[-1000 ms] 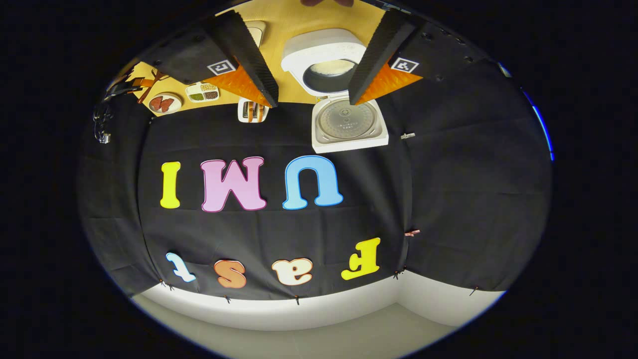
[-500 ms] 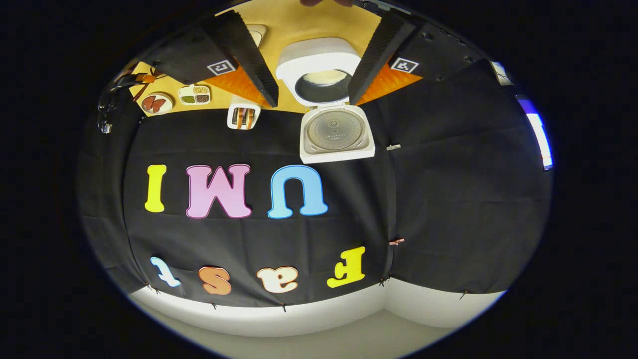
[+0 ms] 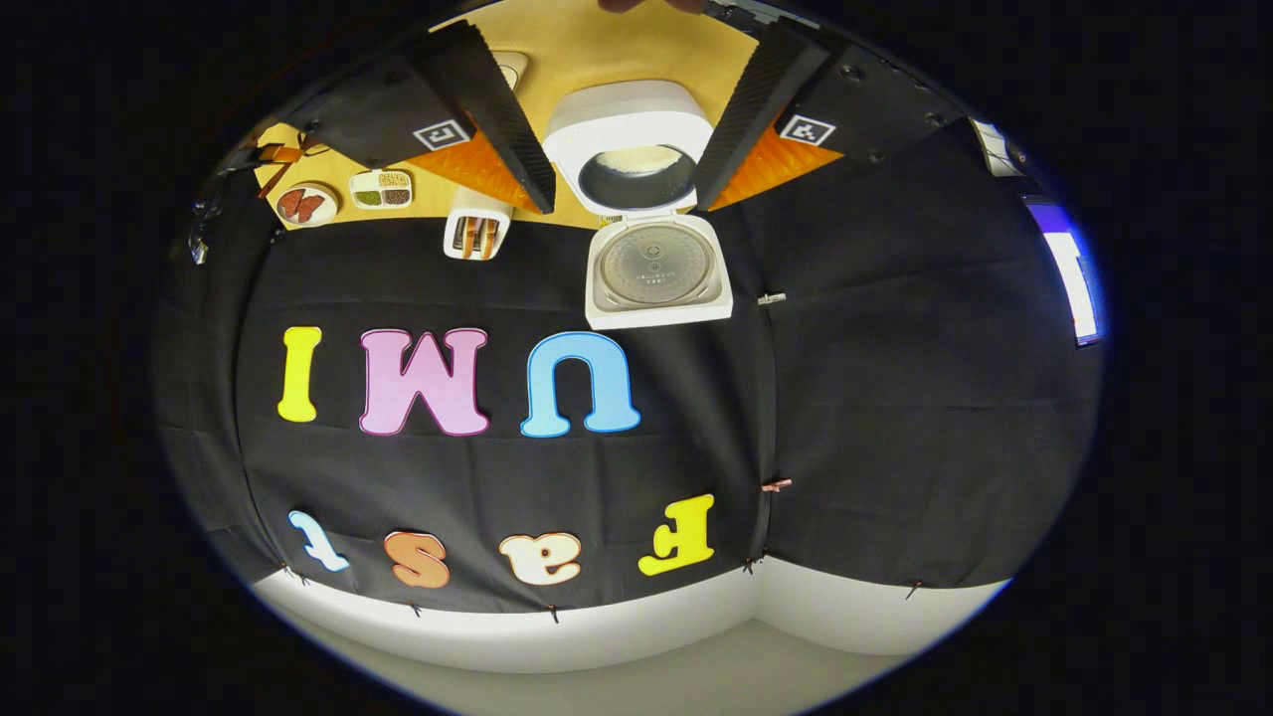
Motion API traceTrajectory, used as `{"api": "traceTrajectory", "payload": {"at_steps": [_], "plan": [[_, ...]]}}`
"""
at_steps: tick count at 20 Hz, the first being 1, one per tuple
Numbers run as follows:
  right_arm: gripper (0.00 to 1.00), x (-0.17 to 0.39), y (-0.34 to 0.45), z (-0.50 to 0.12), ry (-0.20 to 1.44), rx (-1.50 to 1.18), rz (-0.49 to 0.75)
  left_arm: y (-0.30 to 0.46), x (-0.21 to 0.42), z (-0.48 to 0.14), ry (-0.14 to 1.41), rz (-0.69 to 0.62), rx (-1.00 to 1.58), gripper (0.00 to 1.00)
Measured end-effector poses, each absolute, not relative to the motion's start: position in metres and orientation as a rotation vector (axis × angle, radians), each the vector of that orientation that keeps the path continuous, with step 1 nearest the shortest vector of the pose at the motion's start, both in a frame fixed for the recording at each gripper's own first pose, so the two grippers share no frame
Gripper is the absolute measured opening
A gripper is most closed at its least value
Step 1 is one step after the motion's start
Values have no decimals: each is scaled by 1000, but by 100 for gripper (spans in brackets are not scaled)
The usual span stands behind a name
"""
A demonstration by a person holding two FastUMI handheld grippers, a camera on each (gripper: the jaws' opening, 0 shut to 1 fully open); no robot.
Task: Close the left gripper, press the button to open the rice cooker; take a wooden spoon from the chopstick holder with the right hand, scoop a spoonful of rice and pour it into the rice cooker, then put the wooden spoon back into the chopstick holder.
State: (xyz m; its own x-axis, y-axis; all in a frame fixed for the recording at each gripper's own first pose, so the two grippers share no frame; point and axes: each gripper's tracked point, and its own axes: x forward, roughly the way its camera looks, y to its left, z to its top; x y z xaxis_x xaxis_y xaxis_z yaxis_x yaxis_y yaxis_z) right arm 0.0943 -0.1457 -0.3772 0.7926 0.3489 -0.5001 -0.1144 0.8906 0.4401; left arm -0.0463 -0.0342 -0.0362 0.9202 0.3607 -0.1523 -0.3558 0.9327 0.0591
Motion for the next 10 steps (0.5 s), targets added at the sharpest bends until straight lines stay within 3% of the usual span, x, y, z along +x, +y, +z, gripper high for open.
{"api": "traceTrajectory", "payload": {"at_steps": [10], "plan": [[10, 91, -126, -261, 387, 344, 199, 4, -27, -30, 118, 213, 60, 97]]}}
